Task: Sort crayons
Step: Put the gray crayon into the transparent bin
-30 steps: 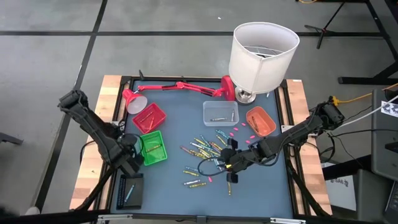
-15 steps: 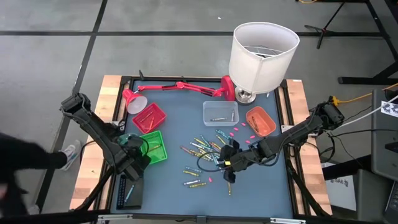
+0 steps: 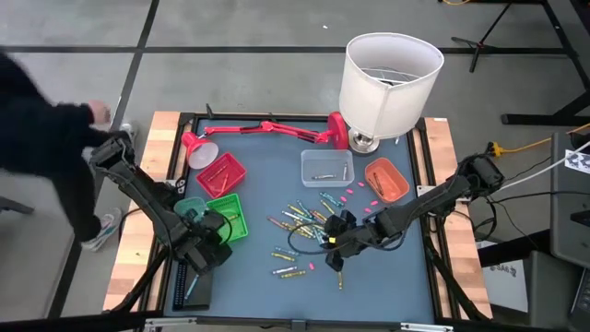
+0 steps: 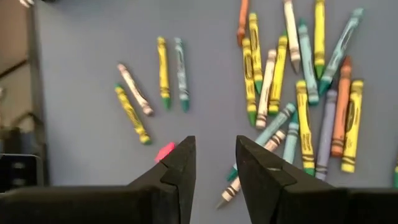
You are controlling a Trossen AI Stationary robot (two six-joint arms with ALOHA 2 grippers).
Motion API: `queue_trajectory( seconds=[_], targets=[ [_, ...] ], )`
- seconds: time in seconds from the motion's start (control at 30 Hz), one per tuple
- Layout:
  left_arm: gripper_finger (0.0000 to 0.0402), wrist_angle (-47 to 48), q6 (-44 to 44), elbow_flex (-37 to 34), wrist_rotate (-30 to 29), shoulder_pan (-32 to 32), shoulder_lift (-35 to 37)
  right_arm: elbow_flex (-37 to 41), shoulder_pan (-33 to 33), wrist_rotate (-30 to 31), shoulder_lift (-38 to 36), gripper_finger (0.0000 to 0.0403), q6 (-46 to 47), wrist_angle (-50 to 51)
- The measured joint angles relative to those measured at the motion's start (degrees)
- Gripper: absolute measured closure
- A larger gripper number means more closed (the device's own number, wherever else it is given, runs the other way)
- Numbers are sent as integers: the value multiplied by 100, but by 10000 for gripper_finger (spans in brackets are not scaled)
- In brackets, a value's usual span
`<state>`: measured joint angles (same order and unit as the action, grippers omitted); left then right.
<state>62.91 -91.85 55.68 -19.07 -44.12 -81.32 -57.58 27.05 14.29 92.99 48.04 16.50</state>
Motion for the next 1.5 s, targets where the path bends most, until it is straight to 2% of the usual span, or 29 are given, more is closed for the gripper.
queue_trajectory(
  seconds=[0.2, 0.43, 0.87, 1.13, 1.5],
  targets=[
    [321, -558, 548, 0, -43, 0, 0, 0, 0, -40, 468, 292, 5, -11],
    [321, -966, 898, 0, -416, 0, 0, 0, 0, -75, 750, 292, 16, 11],
    [321, -1020, 911, 0, -607, 0, 2, 4, 158, -187, 927, 292, 15, -28],
    [321, -1105, 990, 2, -688, 13, 4, 0, 334, 116, 1094, 292, 156, 89],
    [321, -1262, 996, 4, -805, 33, 4, -16, 337, 163, 1344, 292, 182, 111]
  ],
)
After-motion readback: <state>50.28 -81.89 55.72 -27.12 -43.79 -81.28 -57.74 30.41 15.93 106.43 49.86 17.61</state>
